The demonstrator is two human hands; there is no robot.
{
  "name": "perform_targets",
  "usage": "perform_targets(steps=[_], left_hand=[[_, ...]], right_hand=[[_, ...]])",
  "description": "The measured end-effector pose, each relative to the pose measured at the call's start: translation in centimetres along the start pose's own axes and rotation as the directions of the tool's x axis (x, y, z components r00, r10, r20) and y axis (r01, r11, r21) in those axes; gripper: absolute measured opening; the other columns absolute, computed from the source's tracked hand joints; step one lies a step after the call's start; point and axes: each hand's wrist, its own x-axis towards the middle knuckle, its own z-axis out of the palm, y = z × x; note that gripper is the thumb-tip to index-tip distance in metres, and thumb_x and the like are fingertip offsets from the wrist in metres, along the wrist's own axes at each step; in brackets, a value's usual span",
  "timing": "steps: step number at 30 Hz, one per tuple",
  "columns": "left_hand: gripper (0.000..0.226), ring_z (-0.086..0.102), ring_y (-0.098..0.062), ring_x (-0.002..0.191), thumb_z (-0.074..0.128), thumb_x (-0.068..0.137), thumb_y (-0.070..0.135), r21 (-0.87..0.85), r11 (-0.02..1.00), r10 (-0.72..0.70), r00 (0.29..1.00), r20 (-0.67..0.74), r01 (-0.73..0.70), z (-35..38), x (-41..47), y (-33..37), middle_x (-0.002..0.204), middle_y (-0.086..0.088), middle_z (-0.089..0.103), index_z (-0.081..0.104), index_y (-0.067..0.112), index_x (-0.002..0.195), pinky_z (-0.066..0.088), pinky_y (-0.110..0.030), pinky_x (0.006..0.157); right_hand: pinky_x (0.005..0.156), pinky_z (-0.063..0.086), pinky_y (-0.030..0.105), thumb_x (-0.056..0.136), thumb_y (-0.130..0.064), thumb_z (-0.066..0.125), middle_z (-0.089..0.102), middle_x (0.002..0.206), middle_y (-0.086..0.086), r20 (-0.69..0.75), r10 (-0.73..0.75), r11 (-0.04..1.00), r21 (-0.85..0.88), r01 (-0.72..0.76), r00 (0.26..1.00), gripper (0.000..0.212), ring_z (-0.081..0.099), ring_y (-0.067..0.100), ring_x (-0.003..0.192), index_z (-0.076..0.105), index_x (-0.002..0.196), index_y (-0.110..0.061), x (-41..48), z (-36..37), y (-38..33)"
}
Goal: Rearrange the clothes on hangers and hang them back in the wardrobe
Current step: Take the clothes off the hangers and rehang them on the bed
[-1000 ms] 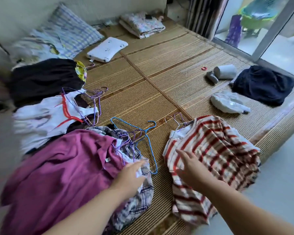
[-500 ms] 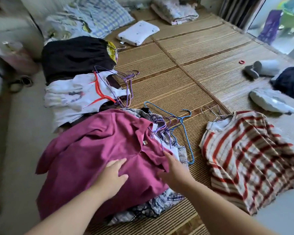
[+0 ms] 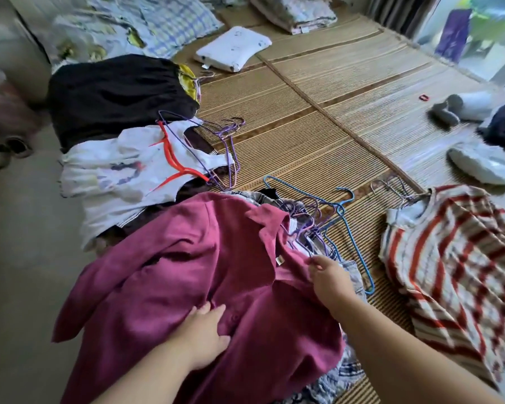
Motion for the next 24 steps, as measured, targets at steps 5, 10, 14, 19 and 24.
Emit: perform_targets(steps=[5, 10, 14, 19, 24], left_hand=[[0.061, 0.027, -0.018, 0.141, 0.057, 0.087, 0.036, -0.129, 0.982, 0.097, 0.957, -0.274, -0.137, -5.4, -1.9, 2.8, 0.154, -0.003, 0.027, 0.036, 0.031, 0.143, 0.024, -0.031, 0.115], [0.062, 0.027, -0.024, 0.139, 0.062, 0.084, 0.025, -0.041, 0.951, 0.227, 0.784, -0.578, -0.305, -13.7, -6.1, 7.3, 0.152, -0.007, 0.03, 0.04, 0.028, 0.142, 0.019, -0.032, 0.116], [0.06, 0.022, -0.027, 0.142, 0.05, 0.089, 0.01, 0.148, 0.949, 0.301, 0.651, -0.697, -0.28, -19.8, -10.6, 10.6, 0.153, -0.007, 0.029, 0.035, 0.027, 0.145, 0.022, -0.045, 0.114], [0.037, 0.028, -0.022, 0.138, 0.035, 0.098, 0.031, 0.322, 0.929, 0.294, 0.892, -0.344, -0.182, -24.9, -16.4, 14.7, 0.145, 0.004, 0.041, 0.045, 0.035, 0.133, 0.019, -0.054, 0.112], [0.024, 0.054, -0.023, 0.112, 0.048, 0.096, 0.03, 0.346, 0.837, 0.527, 0.793, -0.306, -0.423, -26.3, -23.3, 24.1, 0.122, -0.001, 0.062, 0.058, 0.023, 0.117, 0.04, -0.035, 0.096]], right_hand=[[0.053, 0.033, 0.017, 0.088, -0.011, 0.058, 0.053, 0.063, -0.012, -0.049, -0.113, 0.993, 0.019, 0.114, 0.992, 0.015, 0.046, 0.008, 0.058, 0.061, 0.083, -0.025, -3.5, -3.8, -1.4], [0.055, 0.035, 0.025, 0.085, -0.014, 0.062, 0.055, 0.06, -0.009, -0.015, -0.225, 0.973, 0.039, 0.225, 0.974, 0.02, 0.044, 0.004, 0.055, 0.06, 0.075, -0.031, -8.8, -8.7, -3.7], [0.057, 0.039, 0.025, 0.08, -0.012, 0.063, 0.06, 0.062, -0.008, 0.202, -0.309, 0.951, 0.058, 0.303, 0.929, 0.021, 0.049, 0.008, 0.057, 0.063, 0.074, -0.032, -13.5, -14.3, -5.5], [0.054, 0.036, 0.024, 0.077, -0.013, 0.06, 0.062, 0.067, -0.003, 0.253, -0.384, 0.914, -0.033, 0.404, 0.888, 0.029, 0.048, 0.006, 0.056, 0.061, 0.073, -0.042, -19.0, -22.2, -7.1], [0.062, 0.045, 0.028, 0.083, -0.006, 0.062, 0.067, 0.072, 0.006, 0.021, -0.379, 0.923, -0.059, 0.379, 0.925, 0.024, 0.054, 0.011, 0.061, 0.065, 0.078, -0.029, -24.6, -35.2, -4.9]])
